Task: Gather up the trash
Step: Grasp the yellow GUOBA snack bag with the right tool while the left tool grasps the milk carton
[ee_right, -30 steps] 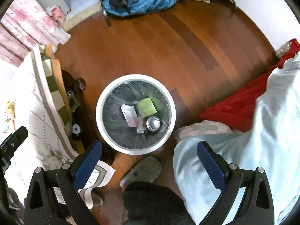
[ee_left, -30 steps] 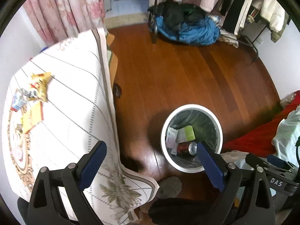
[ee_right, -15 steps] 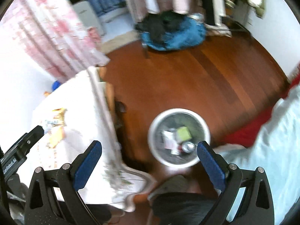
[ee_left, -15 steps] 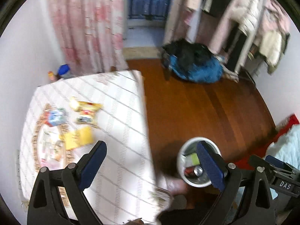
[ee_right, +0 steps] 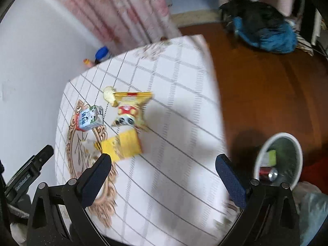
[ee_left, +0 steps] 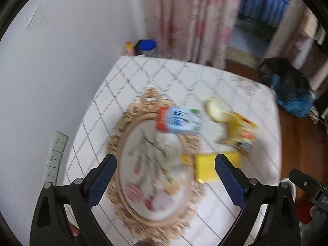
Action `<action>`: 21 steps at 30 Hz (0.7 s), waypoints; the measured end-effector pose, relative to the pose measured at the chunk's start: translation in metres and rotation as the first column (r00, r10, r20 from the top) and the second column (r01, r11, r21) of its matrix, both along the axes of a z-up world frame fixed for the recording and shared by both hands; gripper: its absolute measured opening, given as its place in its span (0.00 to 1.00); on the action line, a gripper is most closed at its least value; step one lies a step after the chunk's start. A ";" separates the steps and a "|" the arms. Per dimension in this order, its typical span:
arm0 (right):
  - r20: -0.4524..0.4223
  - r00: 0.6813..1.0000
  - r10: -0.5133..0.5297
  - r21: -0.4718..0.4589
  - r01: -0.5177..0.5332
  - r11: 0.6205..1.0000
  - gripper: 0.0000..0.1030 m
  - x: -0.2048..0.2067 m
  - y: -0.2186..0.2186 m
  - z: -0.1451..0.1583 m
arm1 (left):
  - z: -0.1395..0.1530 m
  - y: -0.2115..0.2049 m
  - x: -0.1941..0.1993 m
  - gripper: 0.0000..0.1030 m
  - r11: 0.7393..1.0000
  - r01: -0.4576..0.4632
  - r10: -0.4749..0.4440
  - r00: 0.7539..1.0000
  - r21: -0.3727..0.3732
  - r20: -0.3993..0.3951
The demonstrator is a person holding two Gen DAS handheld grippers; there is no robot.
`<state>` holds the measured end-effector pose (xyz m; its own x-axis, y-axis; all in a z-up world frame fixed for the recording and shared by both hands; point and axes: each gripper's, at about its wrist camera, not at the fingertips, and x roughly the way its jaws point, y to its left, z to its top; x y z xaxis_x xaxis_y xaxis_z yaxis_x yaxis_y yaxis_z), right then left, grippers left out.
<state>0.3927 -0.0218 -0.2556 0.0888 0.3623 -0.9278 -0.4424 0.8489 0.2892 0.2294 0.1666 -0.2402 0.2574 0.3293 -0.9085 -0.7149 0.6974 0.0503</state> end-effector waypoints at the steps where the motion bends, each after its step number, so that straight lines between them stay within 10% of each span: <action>1: -0.012 1.000 0.004 -0.004 -0.004 1.000 0.99 0.004 0.018 -0.009 | -0.005 0.007 0.002 0.95 1.000 0.000 0.000 1.000 0.005 -0.014; 9: -0.109 0.994 0.020 -0.058 -0.026 0.998 0.88 0.037 0.115 -0.084 | -0.045 0.040 0.040 0.95 0.953 0.279 -0.256 0.950 0.117 -0.180; 11: -0.134 0.990 0.034 -0.066 -0.043 0.997 0.47 0.042 0.123 -0.093 | -0.055 0.038 0.048 0.95 0.913 0.391 -0.360 0.906 0.115 -0.224; 21: -0.107 0.993 0.058 -0.146 -0.073 0.987 0.44 0.057 0.089 -0.091 | -0.086 0.014 0.089 0.94 0.617 0.786 -0.713 0.581 0.045 -0.392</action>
<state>0.4502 0.0673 -0.3469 -0.0281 0.2209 -0.9749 -0.4736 0.8559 0.2075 0.3182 0.1808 -0.3259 0.2175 0.3234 -0.9209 0.1430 0.9228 0.3578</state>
